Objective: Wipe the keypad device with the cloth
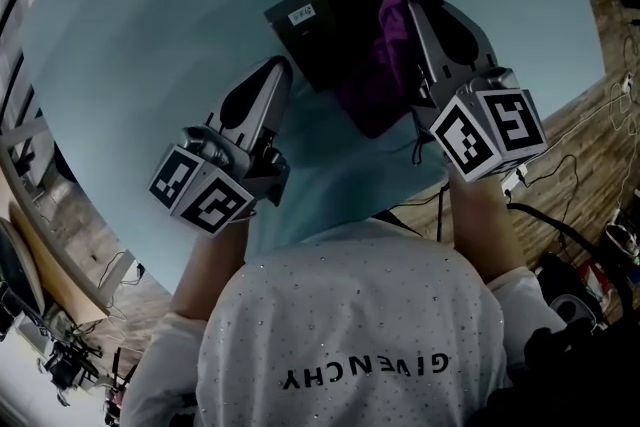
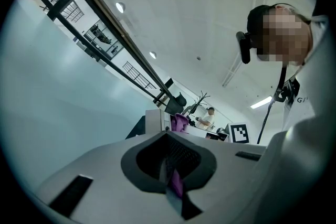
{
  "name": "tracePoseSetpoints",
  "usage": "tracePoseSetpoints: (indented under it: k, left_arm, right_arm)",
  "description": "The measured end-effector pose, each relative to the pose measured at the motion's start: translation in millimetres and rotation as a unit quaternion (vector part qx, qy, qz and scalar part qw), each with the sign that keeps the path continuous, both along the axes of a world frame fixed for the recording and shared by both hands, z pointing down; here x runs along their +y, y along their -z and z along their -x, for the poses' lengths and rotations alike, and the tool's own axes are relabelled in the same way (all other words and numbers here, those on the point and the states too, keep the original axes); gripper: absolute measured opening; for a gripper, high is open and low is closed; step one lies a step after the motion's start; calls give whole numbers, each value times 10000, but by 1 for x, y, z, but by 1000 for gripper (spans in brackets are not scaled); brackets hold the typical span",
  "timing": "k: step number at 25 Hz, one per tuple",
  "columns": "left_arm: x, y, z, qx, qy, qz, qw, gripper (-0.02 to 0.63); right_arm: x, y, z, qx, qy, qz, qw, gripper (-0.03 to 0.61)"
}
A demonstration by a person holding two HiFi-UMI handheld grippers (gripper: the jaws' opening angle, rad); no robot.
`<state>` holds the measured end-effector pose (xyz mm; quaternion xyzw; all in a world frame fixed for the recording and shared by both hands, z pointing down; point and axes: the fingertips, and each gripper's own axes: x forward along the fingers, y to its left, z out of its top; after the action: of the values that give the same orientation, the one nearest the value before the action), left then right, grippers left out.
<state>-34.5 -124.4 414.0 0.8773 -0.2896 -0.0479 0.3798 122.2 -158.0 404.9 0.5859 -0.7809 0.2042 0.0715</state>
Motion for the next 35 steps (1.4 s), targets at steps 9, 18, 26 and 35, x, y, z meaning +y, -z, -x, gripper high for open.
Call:
tracePoseSetpoints:
  k: [9,18,26,35]
  left_arm:
    - [5,13,12,98,238,-96,9996,0]
    - [16,11,24,161,444,41,9989,0]
    - [15,10,40,201,617,10,9979,0]
    - [14,7,35,272,451,59,9986,0]
  right_arm:
    - [24,38,65,-1149,1024,-363,9874,28]
    - [44,10,151,-230,2345,78,9718,29]
    - [33,6,137,-659,1899,308,9791,29]
    - [28,-3,112,-868,1317,537,9860,29]
